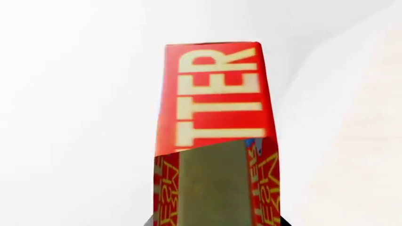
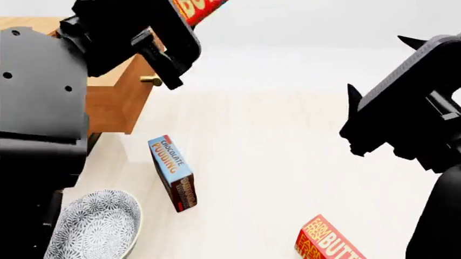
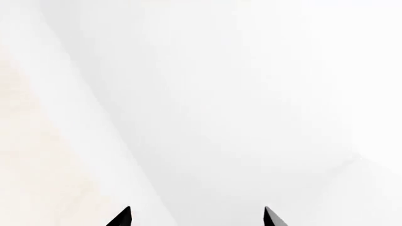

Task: Put the butter at the front in the top drawer of the cabinet and close it.

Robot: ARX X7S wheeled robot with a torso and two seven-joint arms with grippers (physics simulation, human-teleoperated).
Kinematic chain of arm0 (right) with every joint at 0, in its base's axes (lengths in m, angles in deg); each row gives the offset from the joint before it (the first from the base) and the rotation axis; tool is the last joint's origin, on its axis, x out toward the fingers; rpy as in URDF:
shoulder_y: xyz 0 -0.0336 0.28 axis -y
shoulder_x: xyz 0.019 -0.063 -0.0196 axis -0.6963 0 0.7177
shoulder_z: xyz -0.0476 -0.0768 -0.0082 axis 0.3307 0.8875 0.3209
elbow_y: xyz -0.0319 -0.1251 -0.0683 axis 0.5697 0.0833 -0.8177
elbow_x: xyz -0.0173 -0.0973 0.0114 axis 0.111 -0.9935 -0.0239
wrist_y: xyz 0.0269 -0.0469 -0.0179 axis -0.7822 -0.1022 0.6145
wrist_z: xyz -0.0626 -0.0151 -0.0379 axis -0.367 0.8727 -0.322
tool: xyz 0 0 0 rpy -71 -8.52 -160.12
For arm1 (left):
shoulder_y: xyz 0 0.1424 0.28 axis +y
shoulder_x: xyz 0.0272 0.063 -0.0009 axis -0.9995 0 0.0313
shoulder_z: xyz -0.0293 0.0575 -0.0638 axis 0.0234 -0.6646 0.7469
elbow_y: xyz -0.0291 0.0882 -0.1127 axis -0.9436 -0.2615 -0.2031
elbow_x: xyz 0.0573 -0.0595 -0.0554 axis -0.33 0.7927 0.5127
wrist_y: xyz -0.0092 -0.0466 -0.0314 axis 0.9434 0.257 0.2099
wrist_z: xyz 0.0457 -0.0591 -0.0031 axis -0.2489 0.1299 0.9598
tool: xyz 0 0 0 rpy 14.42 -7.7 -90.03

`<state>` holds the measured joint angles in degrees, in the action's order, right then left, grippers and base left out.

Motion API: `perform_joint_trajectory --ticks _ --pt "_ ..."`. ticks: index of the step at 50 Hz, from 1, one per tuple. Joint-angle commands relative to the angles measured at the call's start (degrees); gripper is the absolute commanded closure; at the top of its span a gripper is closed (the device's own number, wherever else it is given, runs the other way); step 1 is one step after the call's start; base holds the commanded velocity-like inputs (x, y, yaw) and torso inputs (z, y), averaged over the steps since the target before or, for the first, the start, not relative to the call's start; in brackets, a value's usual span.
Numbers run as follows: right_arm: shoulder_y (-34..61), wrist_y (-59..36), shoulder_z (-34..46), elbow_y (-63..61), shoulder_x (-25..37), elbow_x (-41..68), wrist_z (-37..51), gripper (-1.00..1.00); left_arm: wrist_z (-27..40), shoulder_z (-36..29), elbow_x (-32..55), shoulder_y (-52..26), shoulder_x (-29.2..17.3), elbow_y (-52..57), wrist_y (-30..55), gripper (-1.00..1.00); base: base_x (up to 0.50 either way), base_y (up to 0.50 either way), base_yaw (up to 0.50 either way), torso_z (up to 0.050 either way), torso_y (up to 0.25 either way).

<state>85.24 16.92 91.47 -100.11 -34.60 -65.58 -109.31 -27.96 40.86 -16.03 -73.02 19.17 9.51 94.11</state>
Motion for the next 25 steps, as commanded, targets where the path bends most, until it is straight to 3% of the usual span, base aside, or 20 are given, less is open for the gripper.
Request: perform_joint_trajectory --ticks 1,5,11,17,20,25 --pt "5.12 -25.11 -3.44 -5.58 -13.52 -5.26 -9.12 -1.00 -0.93 3.72 -1.99 -13.97 8.41 -9.38 33.27 1.00 0.00 0.00 0.00 0.000 0.000" --pt "11.48 -41.06 -0.53 -6.82 -16.80 -12.48 -16.36 -1.00 3.31 9.79 -2.85 -15.75 12.81 -17.86 34.21 1.00 0.00 0.00 0.00 0.003 0.000" --pt "14.86 -42.21 -5.79 -1.77 -26.31 -29.57 -32.48 -1.00 11.09 17.85 -3.59 -21.70 17.23 -37.40 32.10 1.00 0.00 0.00 0.00 0.000 0.002" --pt "15.45 -42.72 -7.19 -2.13 -27.94 -33.34 -37.94 -1.00 22.93 27.08 -1.37 -33.35 18.30 -68.57 20.11 1.00 0.00 0.00 0.00 0.000 0.002" --pt "15.43 -42.73 -8.06 -2.55 -27.95 -33.00 -38.89 -1.00 34.30 32.53 1.96 -42.76 17.06 -92.98 8.90 1.00 0.00 0.00 0.00 0.000 0.000" --pt "15.14 -42.74 -10.13 -2.84 -27.95 -30.57 -39.19 -1.00 41.69 32.42 9.27 -43.25 15.46 -93.21 13.07 1.00 0.00 0.00 0.00 0.000 0.002"
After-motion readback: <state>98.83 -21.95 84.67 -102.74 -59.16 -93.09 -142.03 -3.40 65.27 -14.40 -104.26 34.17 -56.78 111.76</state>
